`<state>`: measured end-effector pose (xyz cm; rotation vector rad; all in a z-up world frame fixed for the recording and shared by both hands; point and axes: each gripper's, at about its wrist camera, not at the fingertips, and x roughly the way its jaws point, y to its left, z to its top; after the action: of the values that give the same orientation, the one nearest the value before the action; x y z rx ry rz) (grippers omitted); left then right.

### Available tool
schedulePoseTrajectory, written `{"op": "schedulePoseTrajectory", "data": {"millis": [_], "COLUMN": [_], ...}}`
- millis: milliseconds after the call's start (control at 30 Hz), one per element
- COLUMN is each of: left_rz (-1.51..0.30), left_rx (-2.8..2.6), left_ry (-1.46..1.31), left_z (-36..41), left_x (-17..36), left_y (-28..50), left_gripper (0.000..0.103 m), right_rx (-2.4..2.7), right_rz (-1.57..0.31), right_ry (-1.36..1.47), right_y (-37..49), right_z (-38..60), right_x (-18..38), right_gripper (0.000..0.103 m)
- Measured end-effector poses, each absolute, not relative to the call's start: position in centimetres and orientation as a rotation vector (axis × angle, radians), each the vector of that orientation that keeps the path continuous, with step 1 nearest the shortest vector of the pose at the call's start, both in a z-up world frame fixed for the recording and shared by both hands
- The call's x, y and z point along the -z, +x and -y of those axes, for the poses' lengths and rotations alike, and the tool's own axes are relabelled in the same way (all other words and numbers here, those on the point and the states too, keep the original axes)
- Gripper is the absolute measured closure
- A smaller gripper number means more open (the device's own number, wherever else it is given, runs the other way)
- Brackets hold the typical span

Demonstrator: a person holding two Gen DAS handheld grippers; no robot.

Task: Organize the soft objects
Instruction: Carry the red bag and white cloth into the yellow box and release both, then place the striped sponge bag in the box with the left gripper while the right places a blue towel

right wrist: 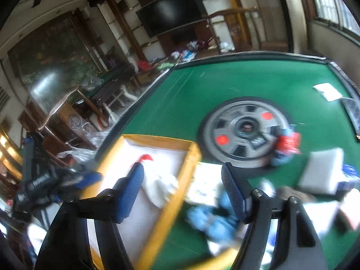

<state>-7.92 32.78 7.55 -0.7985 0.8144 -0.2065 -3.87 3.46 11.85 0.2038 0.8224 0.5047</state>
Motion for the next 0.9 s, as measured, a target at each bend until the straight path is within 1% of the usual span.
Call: {"op": "schedulePoseTrajectory", "data": {"millis": [200,367,433,600,733,900], "left_rz": [-0.866,-0.926,-0.937,-0.964,-0.992,-0.954], "left_rx": [0.242,0.300,0.349,0.436,0.460,0.406], "left_ry": [-0.770,-0.723,-0.657,-0.380,-0.229,-0.011], "left_z": [-29.3,-25.4,-22.8,-15.1,-11.5,-8.5], "left_x": [-7.0,-6.7,-7.2,-7.9,-7.1,-6.3], "left_y": [-9.1,-9.9,-10.4,-12.2,-12.5,-13.0], "left_gripper": [0.034,0.034,0.034,0.034,0.034,0.034], "right_rx": [-0.412,-0.310,-0.265,-0.211,-0.193,-0.195], "right_rz": [-0.773,-0.747,-0.737,-0.721,-0.711,-0.718], "right_ry": [0.165,0.238,0.259,0.301,0.316,0.359], "right_y": [-7.2,-8.0,-8.2,-8.5,-8.5,-8.6], "right_z": [2.8,8.5,10.3,13.4,14.4,16.0], "right_x": [-11.4,-10.3,-9.7,-8.2,-7.3,-5.8], "right_gripper": [0.036,0.035,0.035,0.035,0.035,0.035]}}
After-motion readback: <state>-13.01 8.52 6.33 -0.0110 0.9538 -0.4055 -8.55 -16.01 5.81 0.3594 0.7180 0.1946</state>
